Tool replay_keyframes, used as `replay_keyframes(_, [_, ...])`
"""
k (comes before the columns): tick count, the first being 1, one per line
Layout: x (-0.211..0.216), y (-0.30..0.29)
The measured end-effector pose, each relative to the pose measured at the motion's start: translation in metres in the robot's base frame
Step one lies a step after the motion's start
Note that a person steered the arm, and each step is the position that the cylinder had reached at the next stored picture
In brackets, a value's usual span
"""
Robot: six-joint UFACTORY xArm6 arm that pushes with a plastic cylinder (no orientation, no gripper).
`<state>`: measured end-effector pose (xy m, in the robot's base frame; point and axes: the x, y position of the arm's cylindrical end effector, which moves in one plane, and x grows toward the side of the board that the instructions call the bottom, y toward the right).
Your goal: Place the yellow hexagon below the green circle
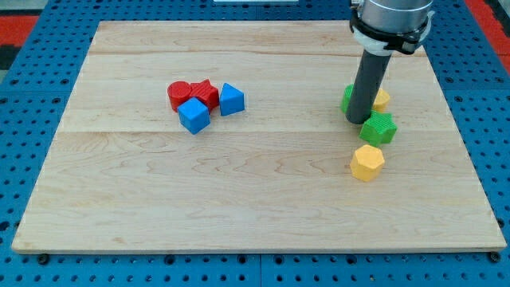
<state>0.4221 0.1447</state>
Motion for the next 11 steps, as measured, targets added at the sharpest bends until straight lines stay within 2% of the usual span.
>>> replay_keyframes(2, [0.026,-0.047])
replay_keyframes(3, [0.069,-0.053])
replay_keyframes(4, [0.112,-0.035])
replay_keyframes(5, [0.120,-0.011])
replay_keyframes(6, [0.106,0.005])
replay_keyframes(8, [0.054,0.015])
replay_keyframes(10, [0.047,0.046])
replay_keyframes(11, [0.025,0.049])
